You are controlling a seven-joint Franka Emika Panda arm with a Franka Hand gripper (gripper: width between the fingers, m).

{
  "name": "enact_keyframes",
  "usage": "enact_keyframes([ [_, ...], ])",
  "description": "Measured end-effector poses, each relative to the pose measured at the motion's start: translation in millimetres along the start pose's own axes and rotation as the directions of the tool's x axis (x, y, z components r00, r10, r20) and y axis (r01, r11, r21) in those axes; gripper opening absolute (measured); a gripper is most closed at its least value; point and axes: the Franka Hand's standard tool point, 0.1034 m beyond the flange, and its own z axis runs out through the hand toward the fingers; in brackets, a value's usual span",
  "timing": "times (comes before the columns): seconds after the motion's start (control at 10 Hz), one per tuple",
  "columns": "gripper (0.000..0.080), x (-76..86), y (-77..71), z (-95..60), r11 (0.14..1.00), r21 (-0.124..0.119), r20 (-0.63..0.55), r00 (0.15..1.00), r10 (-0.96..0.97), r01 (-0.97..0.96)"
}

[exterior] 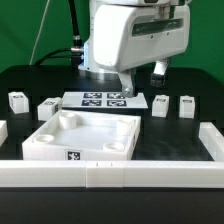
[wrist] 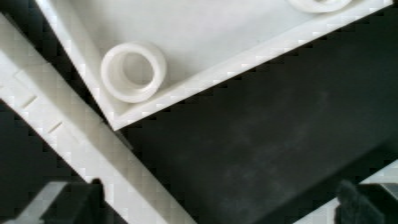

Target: Assemble one leg

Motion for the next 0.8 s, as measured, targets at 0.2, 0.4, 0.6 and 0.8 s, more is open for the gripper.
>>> enact_keyframes([
  [0.2,0.0650,2.0,1.9,-0.9,1.000,-0.014,-0.004,1.000,-0.012,0.011],
  [0.4,0.0650,2.0,1.8,-0.8,1.000,-0.014,-0.005,1.000,-0.010,0.010],
  [0.6,0.0650,2.0,1.8,-0.8,1.000,-0.014,-0.005,1.000,-0.010,0.010],
  [0.8,0.0650,1.2,1.0,0.2,1.000,-0.012,-0.003,1.000,-0.010,0.010],
])
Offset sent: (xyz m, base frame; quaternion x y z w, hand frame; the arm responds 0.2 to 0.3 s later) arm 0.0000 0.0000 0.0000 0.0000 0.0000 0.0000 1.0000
